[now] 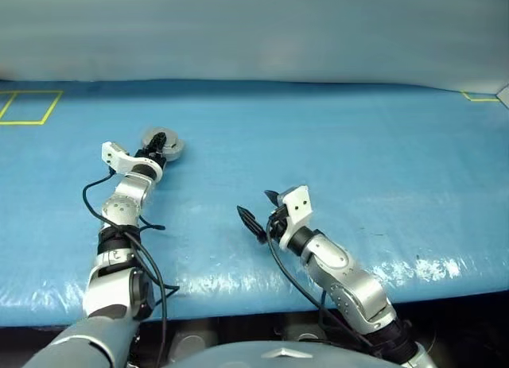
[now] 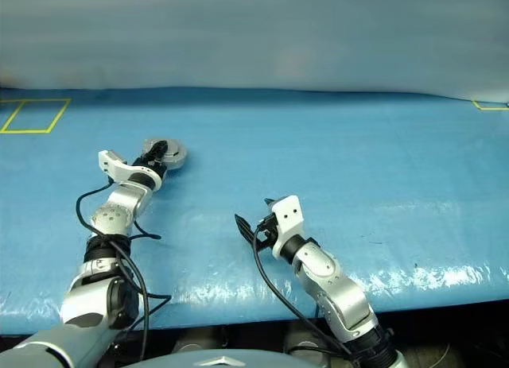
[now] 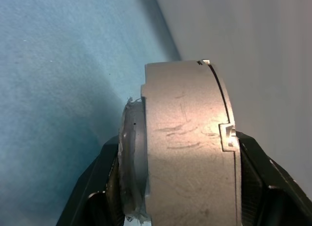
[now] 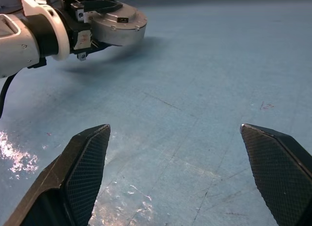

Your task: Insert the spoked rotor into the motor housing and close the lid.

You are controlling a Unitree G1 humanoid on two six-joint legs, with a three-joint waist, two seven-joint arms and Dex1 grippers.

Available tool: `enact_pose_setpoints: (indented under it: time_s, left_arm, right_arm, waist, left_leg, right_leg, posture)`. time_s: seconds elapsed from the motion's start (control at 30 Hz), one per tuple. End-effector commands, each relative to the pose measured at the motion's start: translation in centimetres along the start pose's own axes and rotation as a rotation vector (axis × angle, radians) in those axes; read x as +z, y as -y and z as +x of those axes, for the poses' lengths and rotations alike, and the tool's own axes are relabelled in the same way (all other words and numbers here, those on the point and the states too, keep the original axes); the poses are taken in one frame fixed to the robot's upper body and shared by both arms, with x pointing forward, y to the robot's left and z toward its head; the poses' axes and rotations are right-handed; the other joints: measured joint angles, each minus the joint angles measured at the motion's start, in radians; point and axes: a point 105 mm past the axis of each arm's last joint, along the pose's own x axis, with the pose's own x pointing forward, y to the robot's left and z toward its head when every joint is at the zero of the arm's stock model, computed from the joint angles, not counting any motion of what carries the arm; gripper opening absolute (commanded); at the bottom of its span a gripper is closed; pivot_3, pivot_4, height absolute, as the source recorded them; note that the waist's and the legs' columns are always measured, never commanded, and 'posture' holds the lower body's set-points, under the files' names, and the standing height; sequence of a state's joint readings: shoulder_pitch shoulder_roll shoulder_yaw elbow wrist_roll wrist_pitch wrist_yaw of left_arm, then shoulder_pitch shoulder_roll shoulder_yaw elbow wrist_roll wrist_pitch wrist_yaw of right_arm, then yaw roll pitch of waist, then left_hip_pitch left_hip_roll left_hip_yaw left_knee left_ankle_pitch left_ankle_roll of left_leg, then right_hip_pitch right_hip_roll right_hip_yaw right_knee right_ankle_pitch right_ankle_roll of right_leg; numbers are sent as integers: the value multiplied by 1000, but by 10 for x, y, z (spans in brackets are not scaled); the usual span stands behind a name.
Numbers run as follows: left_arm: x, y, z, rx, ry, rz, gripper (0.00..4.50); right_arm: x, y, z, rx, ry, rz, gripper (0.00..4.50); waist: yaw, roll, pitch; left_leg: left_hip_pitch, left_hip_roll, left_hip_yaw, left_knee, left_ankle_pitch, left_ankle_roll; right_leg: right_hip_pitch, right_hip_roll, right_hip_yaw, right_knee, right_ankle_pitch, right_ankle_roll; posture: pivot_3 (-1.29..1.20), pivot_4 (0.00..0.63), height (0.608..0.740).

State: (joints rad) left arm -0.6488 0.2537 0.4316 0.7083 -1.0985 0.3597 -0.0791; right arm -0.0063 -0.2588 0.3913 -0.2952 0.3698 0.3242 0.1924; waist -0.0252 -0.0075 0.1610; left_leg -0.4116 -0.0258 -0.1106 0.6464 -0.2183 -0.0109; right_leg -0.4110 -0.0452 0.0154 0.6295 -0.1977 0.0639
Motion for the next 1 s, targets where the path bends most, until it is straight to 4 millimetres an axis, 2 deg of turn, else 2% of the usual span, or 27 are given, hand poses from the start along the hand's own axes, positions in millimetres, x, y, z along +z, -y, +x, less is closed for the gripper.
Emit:
enact_pose_setpoints:
  time_s: [0.03, 0.23, 0.43, 0.47, 0.6, 0.8, 0.9, 1.0]
  left_arm:
    - [18, 22, 12, -60, 53, 39, 2499]
    - [21, 12, 17, 17, 62, 67, 2499]
    - [28, -19, 2, 123, 66, 64, 4436]
    - [28, -25, -3, 136, 60, 64, 4472]
    - [21, -46, -31, 165, -11, 76, 4472]
    - [-1, -62, -92, 149, -187, 109, 4472]
    - [-4, -58, -122, 98, -221, 239, 4472]
    - [-9, -44, -145, 17, -216, 547, 4472]
  right_arm:
    - [4, -3, 1, 8, 25, -35, 4500]
    - [1, -3, 0, -4, 12, -41, 4500]
    - [-1, -5, 0, -1, 3, -36, 4500]
    - [-1, -6, 0, 3, 3, -38, 4500]
    - [-1, -7, 2, 11, 6, -42, 4500]
    - [-2, -8, 2, 27, -2, -41, 4500]
    - [-1, -8, 1, 35, 5, -35, 4500]
    - [7, -7, -2, 37, 67, -31, 4500]
  waist:
    - [-1, 0, 0]
    - [-5, -1, 0]
    - [-13, -1, 0]
    - [-15, 0, 0]
    - [-24, -1, 0]
    - [-26, 2, -2]
    - [-25, 2, -3]
    - [-23, 2, -3]
  left_leg:
    - [0, 0, 0, 0, 0, 0]
    - [0, 0, 0, 0, 0, 0]
    - [1, 0, 0, 0, 0, -1]
    - [2, 0, 0, 0, 0, -1]
    - [8, 1, 5, -3, 0, -1]
    - [18, 1, 8, -4, 0, -1]
    - [19, 2, 8, -3, 0, -1]
    - [19, 2, 8, -3, 0, -1]
  right_leg:
    - [0, 0, 0, 0, 0, 0]
    - [-1, 0, 0, 1, 0, 0]
    - [0, 0, 1, 2, 1, 0]
    - [0, 0, 1, 2, 1, 0]
    - [2, 0, 7, 5, 0, -1]
    - [4, -3, 10, 13, -5, -8]
    - [5, -3, 10, 14, -6, -9]
    - [3, -5, 10, 13, -6, -9]
  posture:
    - [0, 150, 740]
    - [0, 150, 740]
    - [0, 150, 740]
    - [0, 150, 740]
    - [0, 150, 740]
    - [0, 150, 740]
    - [0, 150, 740]
    - [0, 150, 740]
